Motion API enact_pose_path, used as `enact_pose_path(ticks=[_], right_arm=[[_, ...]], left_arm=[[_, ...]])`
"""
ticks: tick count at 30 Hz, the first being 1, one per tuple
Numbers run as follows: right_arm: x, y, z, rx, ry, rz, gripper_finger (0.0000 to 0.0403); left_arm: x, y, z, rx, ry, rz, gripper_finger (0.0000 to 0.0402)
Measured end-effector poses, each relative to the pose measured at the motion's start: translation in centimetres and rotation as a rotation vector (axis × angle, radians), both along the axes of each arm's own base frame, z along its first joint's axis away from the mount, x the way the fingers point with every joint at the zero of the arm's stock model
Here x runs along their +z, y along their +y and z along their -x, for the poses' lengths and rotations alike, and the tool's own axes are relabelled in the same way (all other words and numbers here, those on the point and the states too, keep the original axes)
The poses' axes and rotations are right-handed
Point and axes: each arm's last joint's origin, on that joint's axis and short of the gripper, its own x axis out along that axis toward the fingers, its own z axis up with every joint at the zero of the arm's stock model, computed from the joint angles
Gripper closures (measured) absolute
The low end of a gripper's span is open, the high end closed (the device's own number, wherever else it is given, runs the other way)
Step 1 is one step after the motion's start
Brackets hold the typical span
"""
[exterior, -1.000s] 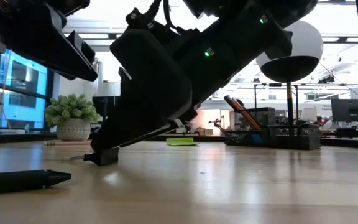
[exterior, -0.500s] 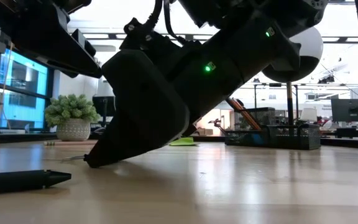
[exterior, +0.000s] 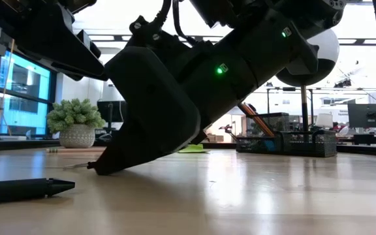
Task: Pick and place office supplies into organizer
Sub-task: Put the black binder clip into the black desk organizer
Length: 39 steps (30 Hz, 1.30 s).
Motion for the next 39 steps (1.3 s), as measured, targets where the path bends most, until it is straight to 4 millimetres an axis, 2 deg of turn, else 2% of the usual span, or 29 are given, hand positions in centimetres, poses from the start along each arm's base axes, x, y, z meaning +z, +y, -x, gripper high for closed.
enact_pose_path(ticks=[3,10,13,19,26,30,35,39], right_arm=[[0.0,0.0,0.0,0.009,0.001,0.018,0.0278],[0.7,-0.6,0.5,-0.018,0.053,0.081,0.0268],[2.4,-1.5,1.8,-0.104,0.147,0.199,0.0261],[8.3,-3.8,5.9,-0.306,0.288,0.419,0.0278],[11.8,-7.4,10.5,-0.490,0.483,0.597,0.0257],[11.8,-10.0,12.6,-0.566,0.524,0.643,0.0257],[10.1,-13.4,15.7,-0.635,0.554,0.616,0.0275],[8.8,-15.4,18.2,-0.678,0.511,0.599,0.0266]], left_arm=[[0.0,0.0,0.0,0.000,0.000,0.000,0.0332],[0.0,0.0,0.0,-0.015,0.008,0.009,0.0332],[-0.1,-0.1,0.1,-0.029,0.016,0.018,0.0332],[-0.1,-0.1,0.1,-0.035,0.020,0.022,0.0332],[-0.1,-0.1,0.1,-0.038,0.020,0.017,0.0332],[-0.1,-0.1,0.0,-0.034,0.016,0.011,0.0332],[-0.1,-0.1,0.1,-0.032,0.018,0.007,0.0332],[-0.1,-0.1,0.1,-0.041,0.020,-0.006,0.0332]])
